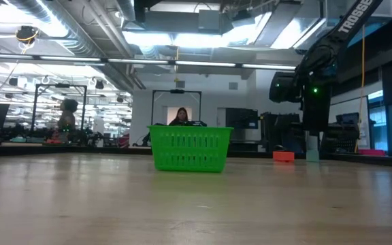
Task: Sort & place blocks by color
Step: Put the top light blue block into the green basket
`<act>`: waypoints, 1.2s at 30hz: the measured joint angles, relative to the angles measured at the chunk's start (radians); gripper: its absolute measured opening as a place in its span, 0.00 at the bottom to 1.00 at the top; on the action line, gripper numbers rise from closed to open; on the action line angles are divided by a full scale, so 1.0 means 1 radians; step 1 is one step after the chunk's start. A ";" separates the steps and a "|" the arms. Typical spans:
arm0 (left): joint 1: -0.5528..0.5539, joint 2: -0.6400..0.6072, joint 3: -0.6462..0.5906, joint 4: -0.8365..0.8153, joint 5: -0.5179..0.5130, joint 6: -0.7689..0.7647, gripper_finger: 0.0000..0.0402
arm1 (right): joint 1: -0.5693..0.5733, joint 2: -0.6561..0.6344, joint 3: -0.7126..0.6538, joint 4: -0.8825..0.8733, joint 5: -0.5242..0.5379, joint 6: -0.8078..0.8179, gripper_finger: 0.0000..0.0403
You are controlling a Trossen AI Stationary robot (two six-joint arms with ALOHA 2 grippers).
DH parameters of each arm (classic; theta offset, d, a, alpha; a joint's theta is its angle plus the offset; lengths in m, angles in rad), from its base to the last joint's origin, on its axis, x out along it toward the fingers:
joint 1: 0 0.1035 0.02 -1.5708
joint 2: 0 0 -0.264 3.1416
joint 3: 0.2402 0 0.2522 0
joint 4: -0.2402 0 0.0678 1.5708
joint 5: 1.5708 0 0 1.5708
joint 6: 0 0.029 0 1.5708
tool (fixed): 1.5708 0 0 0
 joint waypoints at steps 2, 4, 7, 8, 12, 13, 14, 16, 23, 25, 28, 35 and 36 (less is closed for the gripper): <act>0.000 0.000 0.000 0.000 0.000 0.000 0.48 | 0.000 -0.001 0.000 -0.003 -0.004 -0.001 0.34; 0.000 0.000 0.000 0.000 0.000 0.000 0.48 | 0.000 -0.002 0.000 -0.009 -0.012 -0.012 0.34; 0.000 0.000 0.000 0.000 0.000 0.000 0.48 | 0.000 -0.012 0.001 -0.016 -0.036 -0.090 0.34; 0.000 0.000 0.000 0.000 0.000 0.000 0.48 | 0.000 -0.022 0.000 -0.020 -0.050 -0.133 0.34; 0.000 0.000 0.000 0.000 0.000 0.000 0.48 | 0.001 -0.107 -0.003 -0.035 -0.083 -0.338 0.34; 0.000 0.000 0.000 0.000 0.000 0.000 0.48 | 0.001 -0.137 -0.003 -0.046 -0.082 -0.381 0.34; 0.000 0.000 0.000 0.000 0.000 0.000 0.48 | 0.001 -0.168 -0.003 -0.060 -0.080 -0.418 0.34; 0.000 0.000 0.000 0.000 0.000 0.000 0.48 | 0.000 -0.238 -0.003 -0.083 -0.078 -0.482 0.34; 0.000 0.000 0.000 0.000 -0.006 0.000 0.48 | 0.073 -0.515 -0.003 -0.031 -0.099 -0.718 0.34; 0.000 0.000 0.000 0.000 -0.007 0.000 0.48 | 0.115 -0.582 -0.003 0.027 -0.142 -0.782 0.34; 0.000 0.000 0.000 0.000 -0.022 0.000 0.48 | 0.192 -0.655 -0.002 0.144 -0.218 -0.849 0.34; 0.000 0.000 0.000 0.000 -0.034 0.000 0.48 | 0.402 -0.685 -0.002 0.379 -0.288 -0.943 0.34; 0.000 0.000 0.000 0.000 -0.034 0.000 0.48 | 0.428 -0.680 -0.002 0.402 -0.286 -0.951 0.34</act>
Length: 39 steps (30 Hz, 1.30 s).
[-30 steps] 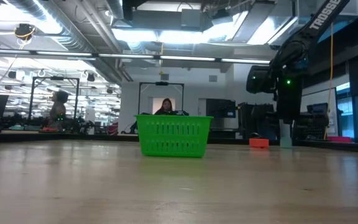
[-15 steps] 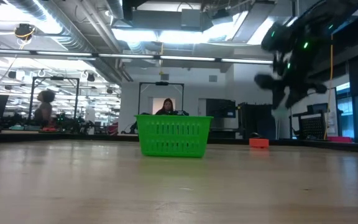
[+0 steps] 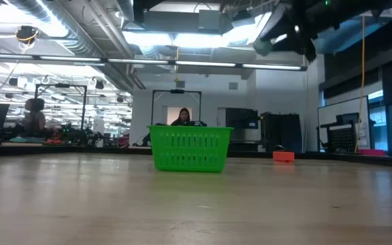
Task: Sort & place blocks by color
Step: Put the top light blue block into the green basket
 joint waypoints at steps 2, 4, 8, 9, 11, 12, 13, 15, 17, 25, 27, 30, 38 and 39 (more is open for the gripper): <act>0.000 0.000 0.000 0.000 0.000 0.000 0.48 | 0.046 0.003 0.000 0.012 0.021 -0.016 0.34; 0.000 0.000 0.000 0.000 0.000 0.000 0.47 | 0.076 0.002 0.000 0.022 0.039 -0.025 0.34; 0.000 0.000 0.000 0.000 -0.003 0.000 0.48 | 0.091 0.001 0.000 0.021 0.058 -0.038 0.34; 0.000 0.000 0.000 0.000 -0.007 0.000 0.48 | 0.091 0.001 0.000 0.021 0.058 -0.037 0.34; 0.000 0.000 0.000 0.000 -0.017 0.000 0.48 | 0.091 0.001 0.000 0.021 0.056 -0.037 0.34; 0.000 0.000 0.000 0.000 -0.018 0.000 0.48 | 0.091 0.001 0.000 0.022 0.054 -0.037 0.34; 0.000 0.000 0.000 0.000 -0.018 0.000 0.48 | 0.091 0.001 0.000 0.024 0.052 -0.040 0.34; 0.000 0.000 0.000 0.000 -0.018 0.000 0.48 | 0.091 0.001 0.000 0.027 0.050 -0.041 0.34; 0.000 0.000 0.000 -0.001 -0.018 0.000 0.48 | 0.091 0.001 0.000 0.027 0.050 -0.042 0.34; 0.000 0.000 0.000 -0.006 -0.018 0.003 0.48 | 0.091 0.001 0.000 0.058 0.024 -0.041 0.34; 0.000 0.000 0.000 -0.007 -0.018 0.003 0.48 | 0.091 0.008 0.000 0.073 0.021 -0.038 0.34; 0.000 -0.006 0.000 -0.011 -0.018 0.003 0.48 | 0.091 0.042 0.000 0.130 -0.038 -0.029 0.34; 0.011 -0.087 0.000 -0.006 -0.018 0.011 0.48 | 0.136 0.287 0.194 0.065 -0.161 -0.058 0.34; 0.016 -0.096 0.000 -0.007 -0.018 0.011 0.48 | 0.147 0.326 0.232 0.030 -0.166 -0.076 0.34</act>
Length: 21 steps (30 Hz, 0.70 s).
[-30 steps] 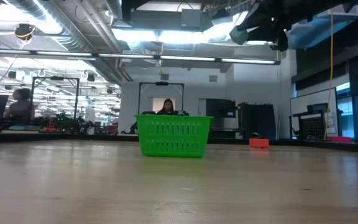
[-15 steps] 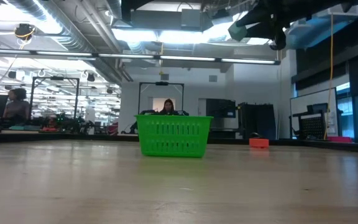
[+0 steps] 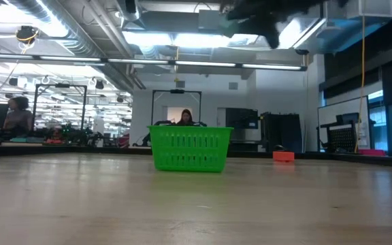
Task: Sort & place blocks by color
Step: Put the top light blue block into the green basket
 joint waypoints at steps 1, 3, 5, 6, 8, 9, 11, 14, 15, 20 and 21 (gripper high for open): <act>0.004 -0.010 0.000 -0.012 0.000 0.000 0.48 | 0.009 0.042 0.038 -0.028 -0.008 -0.019 0.34; 0.012 -0.023 0.000 -0.020 -0.001 0.000 0.48 | 0.023 0.126 0.109 -0.089 -0.022 -0.046 0.34; 0.016 -0.023 0.000 -0.021 -0.001 0.000 0.48 | 0.035 0.207 0.165 -0.134 -0.022 -0.069 0.34; 0.017 -0.022 0.000 -0.026 -0.001 0.000 0.48 | 0.039 0.244 0.188 -0.149 -0.021 -0.078 0.34; 0.018 -0.022 0.000 -0.028 0.000 0.000 0.48 | 0.045 0.317 0.221 -0.175 -0.021 -0.094 0.34; 0.018 -0.023 0.000 -0.027 0.000 0.000 0.48 | 0.047 0.350 0.232 -0.178 -0.021 -0.095 0.35; 0.018 -0.023 0.000 -0.038 0.000 0.000 0.48 | 0.049 0.412 0.242 -0.185 -0.033 -0.095 0.35; 0.018 -0.022 0.000 -0.066 0.000 -0.001 0.48 | 0.049 0.492 0.245 -0.187 -0.044 -0.082 0.35; 0.018 -0.022 0.000 -0.072 0.000 -0.001 0.48 | 0.049 0.515 0.245 -0.192 -0.045 -0.070 0.35; 0.018 -0.022 0.000 -0.076 0.000 -0.001 0.48 | 0.049 0.597 0.245 -0.199 -0.046 -0.043 0.36; 0.018 -0.022 0.000 -0.077 0.000 -0.001 0.48 | 0.049 0.609 0.245 -0.200 -0.046 -0.043 0.36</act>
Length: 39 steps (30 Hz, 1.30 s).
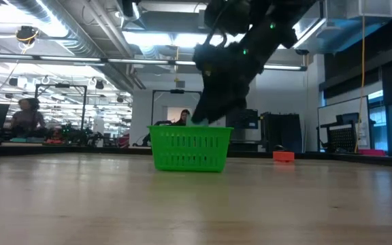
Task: Sort & place blocks by color
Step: Put the top light blue block into the green basket, then put the left light blue block into the green basket
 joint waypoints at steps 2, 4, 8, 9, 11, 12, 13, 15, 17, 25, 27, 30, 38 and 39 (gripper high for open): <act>0.000 0.000 0.000 0.000 0.000 0.000 0.48 | 0.003 0.018 0.000 0.000 0.000 0.000 0.36; 0.000 0.000 0.000 0.000 0.000 0.000 0.48 | 0.005 0.030 0.000 0.000 0.001 -0.001 0.36; 0.000 0.000 0.000 0.000 0.000 0.000 0.48 | 0.006 0.050 0.001 0.001 -0.001 -0.002 0.37; 0.000 0.000 0.000 0.000 0.000 0.000 0.48 | 0.005 0.052 0.001 0.001 0.000 -0.002 0.37; 0.000 0.000 0.000 0.000 0.000 0.000 0.48 | 0.005 0.054 0.001 0.002 0.001 -0.002 0.37; 0.000 0.000 0.000 0.000 0.000 0.000 0.48 | 0.005 0.054 0.001 0.002 0.004 -0.004 0.37; 0.000 0.000 0.000 0.000 0.000 0.000 0.48 | 0.005 0.054 0.001 0.003 0.008 -0.004 0.37; 0.000 0.000 0.000 0.000 0.000 -0.001 0.48 | 0.005 0.054 0.001 0.002 0.009 -0.004 0.37; 0.000 0.000 0.000 0.000 0.000 -0.003 0.48 | 0.005 0.054 0.001 0.002 0.009 -0.004 0.37; 0.000 0.000 0.000 0.000 0.000 -0.007 0.48 | 0.005 0.054 0.001 0.004 0.010 -0.004 0.51; 0.000 0.000 0.000 0.000 0.000 -0.007 0.48 | 0.005 0.054 0.001 0.004 0.010 -0.006 0.58; 0.000 0.000 0.000 0.000 0.000 -0.007 0.48 | 0.005 0.054 0.001 0.005 0.010 -0.003 0.68; 0.000 0.000 0.000 -0.001 0.000 -0.007 0.48 | 0.001 -0.010 0.001 -0.021 0.002 -0.067 0.76; 0.000 0.000 0.000 -0.002 0.000 -0.007 0.48 | -0.001 -0.031 0.001 -0.038 0.002 -0.085 0.76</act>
